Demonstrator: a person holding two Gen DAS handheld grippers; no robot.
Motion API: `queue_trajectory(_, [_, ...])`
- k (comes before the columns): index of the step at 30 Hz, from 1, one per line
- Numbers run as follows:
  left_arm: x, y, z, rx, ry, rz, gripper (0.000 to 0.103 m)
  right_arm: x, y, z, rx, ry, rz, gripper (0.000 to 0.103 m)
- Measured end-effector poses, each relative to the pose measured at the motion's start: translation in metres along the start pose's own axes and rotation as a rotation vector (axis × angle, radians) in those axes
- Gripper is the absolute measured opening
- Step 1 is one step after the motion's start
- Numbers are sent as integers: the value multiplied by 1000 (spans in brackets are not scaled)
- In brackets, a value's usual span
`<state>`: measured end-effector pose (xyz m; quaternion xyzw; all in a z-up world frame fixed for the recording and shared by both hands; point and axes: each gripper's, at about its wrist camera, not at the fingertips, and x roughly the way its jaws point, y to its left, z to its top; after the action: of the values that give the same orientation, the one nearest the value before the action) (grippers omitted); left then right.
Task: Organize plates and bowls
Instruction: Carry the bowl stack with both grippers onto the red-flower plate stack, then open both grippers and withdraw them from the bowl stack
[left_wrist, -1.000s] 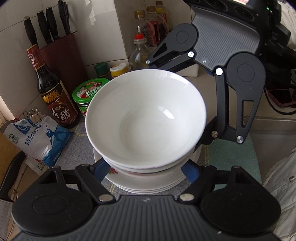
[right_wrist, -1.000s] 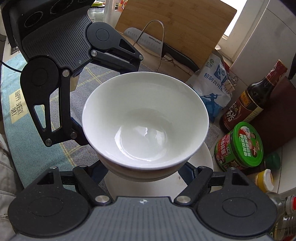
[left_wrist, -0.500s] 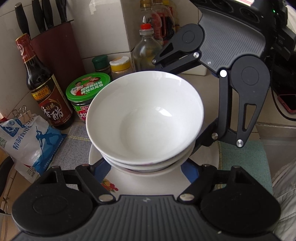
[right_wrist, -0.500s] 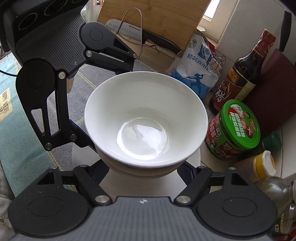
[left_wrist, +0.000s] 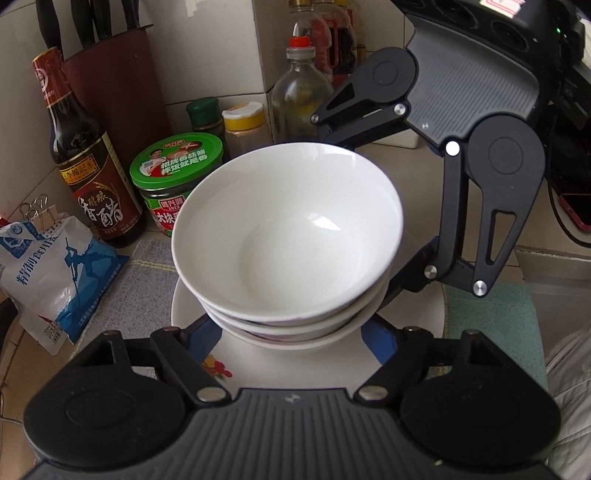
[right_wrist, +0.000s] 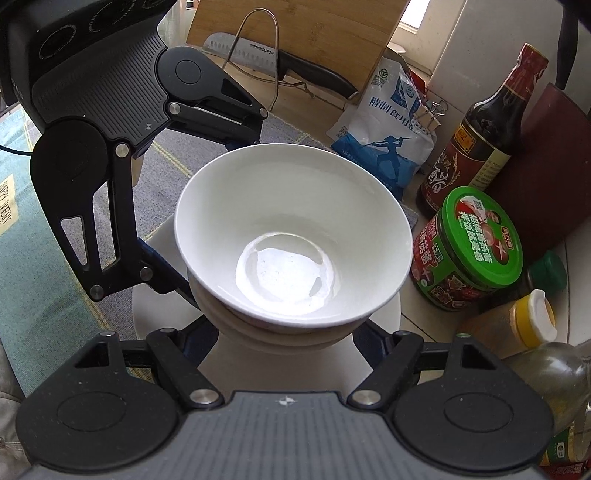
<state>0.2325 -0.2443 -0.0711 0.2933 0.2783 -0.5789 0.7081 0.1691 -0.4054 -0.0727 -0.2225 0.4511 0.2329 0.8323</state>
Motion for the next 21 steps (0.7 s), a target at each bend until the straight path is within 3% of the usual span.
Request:
queue_trajectory(7, [-4,0,-4,-4,-10,24,84,0,1,0,-1,0,-10,84])
queue_trajectory(11, [-14,-1,-9,-12,-37,69,92,-5,0,1,22,-16,-15,101])
queue_trajectory(15, [-32,-3,-20,-58,-64,114,93,-9,6,0,40,0,-37,103])
queue_trajectory(21, [-91,-7,-42,-154,-208,247,101,-34,33,5,149,5,-142,103])
